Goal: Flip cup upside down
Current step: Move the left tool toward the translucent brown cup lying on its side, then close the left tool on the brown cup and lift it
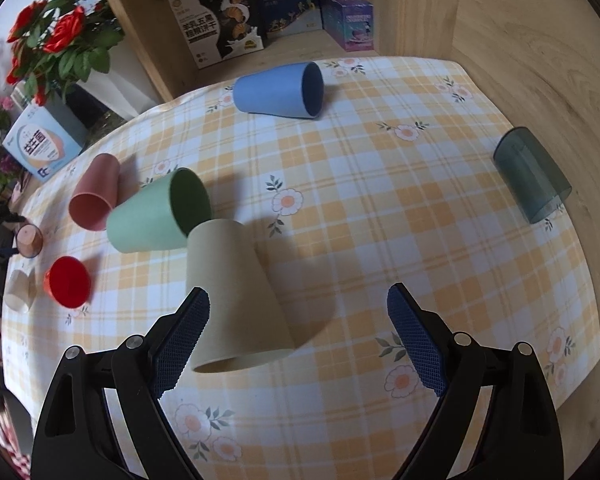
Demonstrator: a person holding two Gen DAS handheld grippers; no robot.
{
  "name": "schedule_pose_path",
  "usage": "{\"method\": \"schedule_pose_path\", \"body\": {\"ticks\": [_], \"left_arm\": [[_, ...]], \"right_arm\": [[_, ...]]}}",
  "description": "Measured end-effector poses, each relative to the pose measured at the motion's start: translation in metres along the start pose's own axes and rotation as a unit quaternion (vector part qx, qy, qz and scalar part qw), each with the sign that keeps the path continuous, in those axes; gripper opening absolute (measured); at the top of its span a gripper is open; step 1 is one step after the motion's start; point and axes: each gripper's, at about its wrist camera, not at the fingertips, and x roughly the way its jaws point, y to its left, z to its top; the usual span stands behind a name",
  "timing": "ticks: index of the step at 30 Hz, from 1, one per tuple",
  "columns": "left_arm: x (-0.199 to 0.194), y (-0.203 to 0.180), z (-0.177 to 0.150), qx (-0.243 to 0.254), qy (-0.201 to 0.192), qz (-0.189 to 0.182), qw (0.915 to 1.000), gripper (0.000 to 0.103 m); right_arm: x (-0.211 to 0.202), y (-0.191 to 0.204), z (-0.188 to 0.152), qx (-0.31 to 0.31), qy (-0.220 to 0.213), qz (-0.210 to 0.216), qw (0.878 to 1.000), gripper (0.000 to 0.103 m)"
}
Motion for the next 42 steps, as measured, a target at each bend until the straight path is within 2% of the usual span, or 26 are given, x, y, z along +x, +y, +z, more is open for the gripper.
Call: {"method": "schedule_pose_path", "body": {"ticks": [6, 8, 12, 16, 19, 22, 28, 30, 33, 35, 38, 42], "left_arm": [[0.02, -0.008, 0.008, 0.019, 0.001, 0.027, 0.9994, 0.072], [0.02, -0.012, 0.007, 0.034, -0.009, 0.033, 0.9988, 0.07], [0.01, -0.019, -0.01, 0.074, -0.02, 0.004, 0.997, 0.069], [-0.017, -0.025, -0.033, 0.104, -0.04, 0.001, 0.9938, 0.067], [-0.044, -0.032, -0.06, 0.136, -0.048, -0.007, 0.9895, 0.067], [-0.071, -0.045, -0.099, 0.183, -0.054, -0.025, 0.9813, 0.067], [-0.097, -0.069, -0.202, 0.248, -0.01, -0.09, 0.9646, 0.067], [-0.096, -0.076, -0.229, 0.259, 0.007, -0.109, 0.9598, 0.067], [-0.078, -0.098, -0.27, 0.277, 0.056, -0.135, 0.9496, 0.067], [-0.066, -0.111, -0.285, 0.283, 0.066, -0.136, 0.9473, 0.067], [-0.049, -0.135, -0.299, 0.281, 0.07, -0.149, 0.9456, 0.067], [-0.029, -0.163, -0.307, 0.274, 0.043, -0.144, 0.9497, 0.067]], "right_arm": [[0.007, -0.001, 0.0, 0.006, 0.009, 0.008, 1.0, 0.088], [0.007, -0.001, -0.001, 0.007, 0.011, 0.01, 1.0, 0.088], [0.002, -0.005, -0.005, 0.019, 0.008, 0.019, 1.0, 0.088], [-0.004, -0.011, -0.009, 0.033, 0.001, 0.024, 0.999, 0.088], [-0.008, -0.016, -0.013, 0.051, -0.001, 0.036, 0.998, 0.088], [-0.014, -0.02, -0.019, 0.061, -0.007, 0.045, 0.997, 0.088], [-0.03, -0.031, -0.033, 0.076, -0.02, 0.056, 0.995, 0.088], [-0.035, -0.038, -0.036, 0.083, -0.024, 0.057, 0.995, 0.088], [-0.041, -0.046, -0.041, 0.09, -0.027, 0.056, 0.994, 0.088], [-0.044, -0.05, -0.043, 0.094, -0.026, 0.056, 0.994, 0.088], [-0.05, -0.054, -0.045, 0.099, -0.028, 0.06, 0.993, 0.088], [-0.054, -0.057, -0.046, 0.101, -0.034, 0.06, 0.992, 0.088]]}}
